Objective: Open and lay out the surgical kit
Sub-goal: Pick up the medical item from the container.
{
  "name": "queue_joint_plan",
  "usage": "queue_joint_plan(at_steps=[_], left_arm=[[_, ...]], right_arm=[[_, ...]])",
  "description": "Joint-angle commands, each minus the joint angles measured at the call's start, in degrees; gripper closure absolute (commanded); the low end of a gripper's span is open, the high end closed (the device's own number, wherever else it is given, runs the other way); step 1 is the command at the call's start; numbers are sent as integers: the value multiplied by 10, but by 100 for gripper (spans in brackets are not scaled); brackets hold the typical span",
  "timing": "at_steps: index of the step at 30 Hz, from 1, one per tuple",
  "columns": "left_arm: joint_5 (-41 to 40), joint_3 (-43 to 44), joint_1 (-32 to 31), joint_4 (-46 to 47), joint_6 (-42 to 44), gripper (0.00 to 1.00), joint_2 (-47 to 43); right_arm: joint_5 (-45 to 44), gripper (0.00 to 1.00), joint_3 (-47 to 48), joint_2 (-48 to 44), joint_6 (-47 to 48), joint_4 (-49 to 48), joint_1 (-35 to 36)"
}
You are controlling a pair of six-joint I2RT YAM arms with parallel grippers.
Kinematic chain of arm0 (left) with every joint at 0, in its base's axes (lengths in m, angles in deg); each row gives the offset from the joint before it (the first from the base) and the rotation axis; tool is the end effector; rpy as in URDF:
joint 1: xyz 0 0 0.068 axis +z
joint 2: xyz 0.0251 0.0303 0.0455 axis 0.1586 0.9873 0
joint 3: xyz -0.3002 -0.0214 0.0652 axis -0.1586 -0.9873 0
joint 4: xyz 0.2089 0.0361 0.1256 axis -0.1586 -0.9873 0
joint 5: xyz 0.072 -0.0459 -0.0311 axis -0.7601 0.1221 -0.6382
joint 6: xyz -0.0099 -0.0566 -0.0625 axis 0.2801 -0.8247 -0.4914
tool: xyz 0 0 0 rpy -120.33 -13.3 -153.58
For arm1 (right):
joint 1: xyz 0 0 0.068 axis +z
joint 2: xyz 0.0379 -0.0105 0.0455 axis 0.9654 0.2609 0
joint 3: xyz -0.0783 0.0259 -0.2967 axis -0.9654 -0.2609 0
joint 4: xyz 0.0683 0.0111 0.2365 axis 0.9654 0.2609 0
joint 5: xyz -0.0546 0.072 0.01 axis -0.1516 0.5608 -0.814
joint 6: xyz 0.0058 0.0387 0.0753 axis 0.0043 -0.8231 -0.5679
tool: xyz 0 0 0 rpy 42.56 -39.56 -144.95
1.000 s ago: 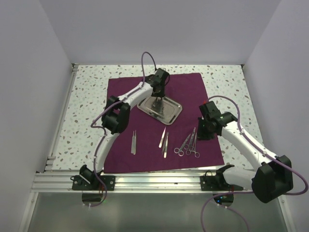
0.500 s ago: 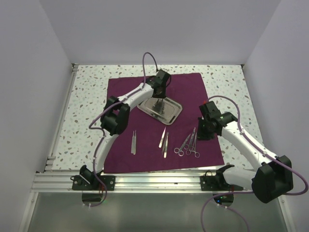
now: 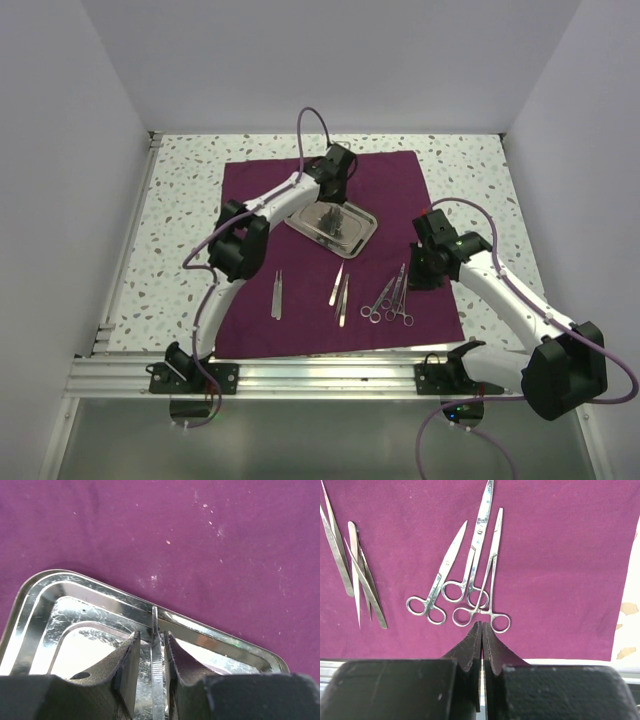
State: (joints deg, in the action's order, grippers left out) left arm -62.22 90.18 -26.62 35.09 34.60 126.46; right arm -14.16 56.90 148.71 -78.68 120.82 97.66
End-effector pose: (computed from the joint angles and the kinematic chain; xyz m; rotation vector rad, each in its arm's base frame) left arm 0.4748 -0.3228 0.1779 0.0805 2.4566 -0.2341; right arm 0.1820 0.0735 0.2382 0.2043 2.7714 0.1984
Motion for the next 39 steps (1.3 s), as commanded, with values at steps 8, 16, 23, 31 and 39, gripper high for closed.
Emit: queue_joint_plan(at_steps=[8, 16, 23, 31, 39], left_arm=[[-15, 26, -18, -26, 11, 71, 38], [-30, 52, -15, -84, 6, 73, 79], [-14, 32, -11, -131, -1, 91, 102], [28, -3, 2, -128, 15, 100, 88], [131, -9, 37, -68, 26, 100, 3]], right_arm=[[1, 100, -3, -10, 1, -4, -1], [2, 100, -5, -5, 2, -7, -2], [2, 100, -10, -5, 2, -14, -2], [5, 100, -14, 2, 3, -30, -2], [13, 100, -10, 13, 11, -46, -2]])
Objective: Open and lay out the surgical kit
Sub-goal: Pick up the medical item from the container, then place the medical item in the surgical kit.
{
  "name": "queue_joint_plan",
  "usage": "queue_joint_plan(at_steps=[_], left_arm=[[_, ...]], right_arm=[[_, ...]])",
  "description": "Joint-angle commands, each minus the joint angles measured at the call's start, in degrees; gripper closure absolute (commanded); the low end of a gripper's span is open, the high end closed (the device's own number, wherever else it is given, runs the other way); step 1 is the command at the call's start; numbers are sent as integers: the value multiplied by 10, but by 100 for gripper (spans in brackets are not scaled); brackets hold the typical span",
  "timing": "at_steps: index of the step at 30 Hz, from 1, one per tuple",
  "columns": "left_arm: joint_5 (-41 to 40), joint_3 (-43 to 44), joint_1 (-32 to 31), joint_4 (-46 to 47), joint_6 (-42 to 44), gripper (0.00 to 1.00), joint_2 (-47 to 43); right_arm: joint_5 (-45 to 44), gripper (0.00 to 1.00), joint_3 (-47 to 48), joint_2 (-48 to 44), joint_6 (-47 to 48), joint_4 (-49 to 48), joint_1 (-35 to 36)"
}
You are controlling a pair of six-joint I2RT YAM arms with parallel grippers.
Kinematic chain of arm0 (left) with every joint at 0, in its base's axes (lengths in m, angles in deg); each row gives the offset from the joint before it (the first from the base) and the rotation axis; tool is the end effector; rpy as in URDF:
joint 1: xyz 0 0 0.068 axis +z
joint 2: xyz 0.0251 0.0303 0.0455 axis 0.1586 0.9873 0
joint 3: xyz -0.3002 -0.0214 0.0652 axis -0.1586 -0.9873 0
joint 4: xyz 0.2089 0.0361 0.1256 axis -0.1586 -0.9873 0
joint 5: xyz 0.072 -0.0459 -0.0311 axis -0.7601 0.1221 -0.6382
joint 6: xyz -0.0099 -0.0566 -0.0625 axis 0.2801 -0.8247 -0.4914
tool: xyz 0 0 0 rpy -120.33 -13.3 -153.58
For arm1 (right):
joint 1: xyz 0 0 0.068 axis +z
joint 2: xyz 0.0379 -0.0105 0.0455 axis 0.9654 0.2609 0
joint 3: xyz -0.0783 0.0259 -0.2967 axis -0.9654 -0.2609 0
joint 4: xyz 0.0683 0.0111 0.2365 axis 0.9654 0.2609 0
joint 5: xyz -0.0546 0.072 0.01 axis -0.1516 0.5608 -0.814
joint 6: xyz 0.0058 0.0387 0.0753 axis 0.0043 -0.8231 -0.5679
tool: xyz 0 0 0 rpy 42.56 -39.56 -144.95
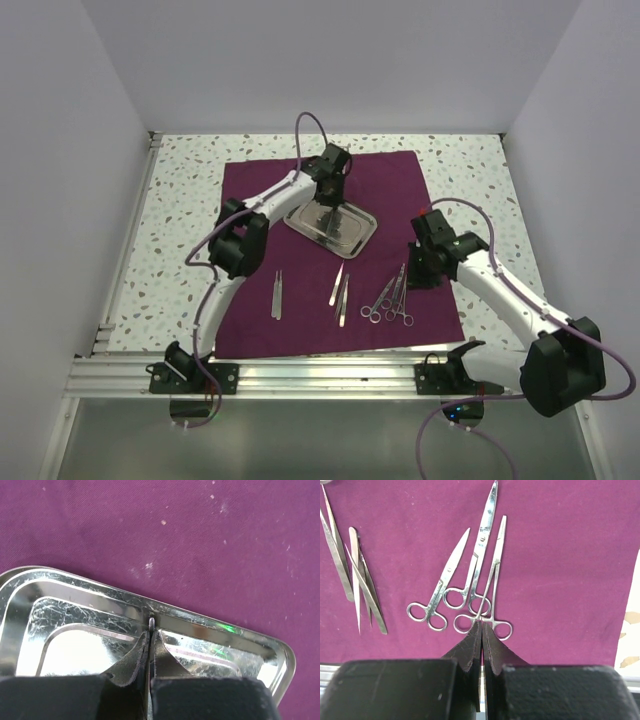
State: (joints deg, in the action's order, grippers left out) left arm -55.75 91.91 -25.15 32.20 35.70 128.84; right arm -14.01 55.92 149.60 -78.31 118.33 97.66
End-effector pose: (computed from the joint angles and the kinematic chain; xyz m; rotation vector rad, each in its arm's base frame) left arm 0.4792 -0.3181 0.1592 0.1300 2.5504 -0.3037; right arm 0.1867 0.0757 0.2329 0.1942 2.7625 0.2064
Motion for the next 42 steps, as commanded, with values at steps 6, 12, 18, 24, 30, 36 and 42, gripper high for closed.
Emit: queue_joint_plan(at_steps=[6, 12, 18, 24, 30, 36, 42], left_arm=[[105, -15, 47, -1, 11, 100, -88], [83, -20, 61, -23, 12, 100, -156], [-6, -203, 55, -25, -4, 100, -293], [-76, -483, 21, 2, -43, 100, -474], [-102, -645, -21, 50, -101, 100, -537], [-106, -707, -30, 87, -144, 100, -549], [-111, -709, -32, 71, -158, 47, -564]], right_arm=[[17, 100, 5, 20, 9, -41, -2], [32, 100, 9, 30, 13, -55, -1], [37, 100, 11, 41, 18, -67, -2], [48, 100, 28, 70, 28, -78, -2], [51, 100, 47, 90, 36, -81, -2], [52, 100, 54, 106, 43, -82, -2], [57, 46, 58, 100, 51, -85, -2]])
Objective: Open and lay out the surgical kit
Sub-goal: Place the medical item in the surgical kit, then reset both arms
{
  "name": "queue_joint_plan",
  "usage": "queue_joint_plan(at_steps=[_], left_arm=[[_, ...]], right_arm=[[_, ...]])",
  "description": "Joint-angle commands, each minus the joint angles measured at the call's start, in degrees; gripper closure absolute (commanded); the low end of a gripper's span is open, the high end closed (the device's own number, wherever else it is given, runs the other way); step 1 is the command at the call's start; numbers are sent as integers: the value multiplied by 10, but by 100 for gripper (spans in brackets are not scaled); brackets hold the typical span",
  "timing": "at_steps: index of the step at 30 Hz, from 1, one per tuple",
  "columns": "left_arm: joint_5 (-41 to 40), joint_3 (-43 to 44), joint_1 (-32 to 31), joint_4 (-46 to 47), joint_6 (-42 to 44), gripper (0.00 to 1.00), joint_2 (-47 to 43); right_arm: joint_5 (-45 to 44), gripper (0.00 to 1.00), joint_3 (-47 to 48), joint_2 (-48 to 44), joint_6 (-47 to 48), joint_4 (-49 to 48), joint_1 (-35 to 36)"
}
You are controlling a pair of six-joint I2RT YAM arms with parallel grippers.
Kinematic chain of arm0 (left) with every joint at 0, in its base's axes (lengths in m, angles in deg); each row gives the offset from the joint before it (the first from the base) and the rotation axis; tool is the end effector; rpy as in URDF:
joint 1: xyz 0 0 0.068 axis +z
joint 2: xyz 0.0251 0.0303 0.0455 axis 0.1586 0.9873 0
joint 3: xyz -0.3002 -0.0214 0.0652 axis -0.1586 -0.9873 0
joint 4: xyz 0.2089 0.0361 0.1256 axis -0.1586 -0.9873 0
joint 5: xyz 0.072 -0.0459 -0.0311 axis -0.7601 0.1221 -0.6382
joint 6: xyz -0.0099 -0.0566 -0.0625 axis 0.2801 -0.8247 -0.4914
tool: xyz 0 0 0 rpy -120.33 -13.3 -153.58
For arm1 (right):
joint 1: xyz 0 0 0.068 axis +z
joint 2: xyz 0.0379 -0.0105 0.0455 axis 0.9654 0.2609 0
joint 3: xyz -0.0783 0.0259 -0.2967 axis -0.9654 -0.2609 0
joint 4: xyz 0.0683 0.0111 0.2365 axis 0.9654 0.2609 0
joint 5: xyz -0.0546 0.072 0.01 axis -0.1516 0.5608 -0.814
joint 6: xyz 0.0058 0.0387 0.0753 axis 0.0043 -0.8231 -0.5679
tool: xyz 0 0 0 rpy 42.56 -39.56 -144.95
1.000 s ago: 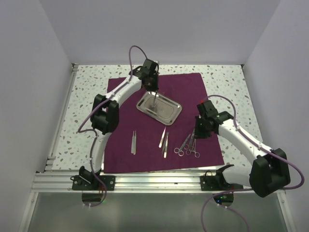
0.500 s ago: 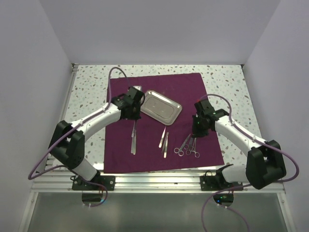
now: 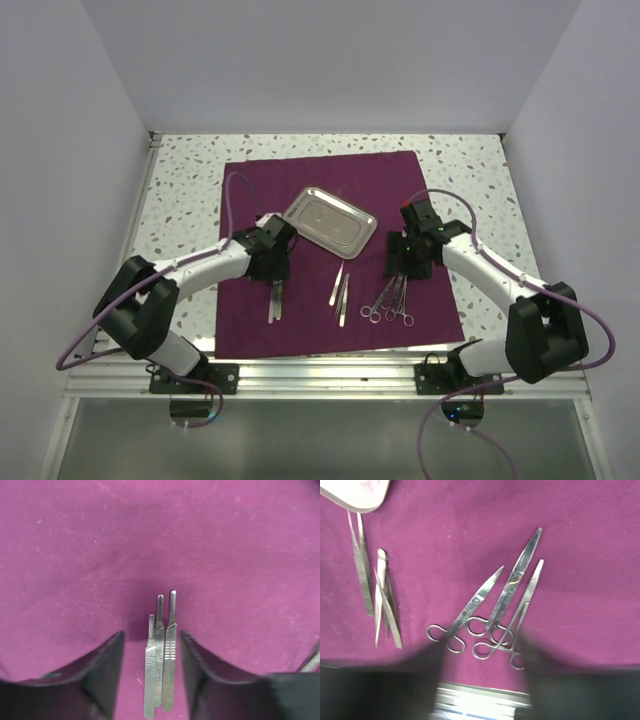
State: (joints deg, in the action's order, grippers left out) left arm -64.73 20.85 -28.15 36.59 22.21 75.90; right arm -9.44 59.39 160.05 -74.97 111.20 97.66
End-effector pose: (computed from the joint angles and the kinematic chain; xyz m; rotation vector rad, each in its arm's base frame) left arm 0.2360 -0.1563 0.1848 -0.1332 2.6955 -0.0502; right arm 0.2289 0.0999 0.2201 0.0923 2.7869 0.2951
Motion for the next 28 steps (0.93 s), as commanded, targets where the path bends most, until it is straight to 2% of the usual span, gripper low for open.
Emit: queue_joint_plan(at_steps=[1, 4, 5, 8, 11, 14, 16, 20, 28], left_arm=[[-22, 1, -4, 26, -24, 42, -41], [-23, 17, -4, 10, -17, 25, -64], [-23, 30, -4, 5, -12, 24, -79], [-23, 50, -4, -1, 22, 25, -120], [-52, 85, -3, 1, 54, 26, -164], [-95, 127, -3, -20, 88, 26, -189], [-129, 151, -3, -44, 97, 27, -196], [-154, 164, -3, -60, 118, 27, -235], [-156, 138, 1, -58, 115, 24, -254]], right_arm=[[13, 3, 23, -11, 18, -17, -1], [26, 2, 32, -37, 22, -28, -2], [36, 2, 41, -42, 26, -27, -2], [30, 2, 89, -71, 30, -16, -2], [-24, 2, 146, -94, 43, -3, -1], [-144, 2, 213, -57, 51, 10, -2], [-162, 1, 237, -43, 65, 11, -2], [-140, 2, 270, -34, 101, -29, -1], [-127, 2, 267, -50, 74, -109, -2]])
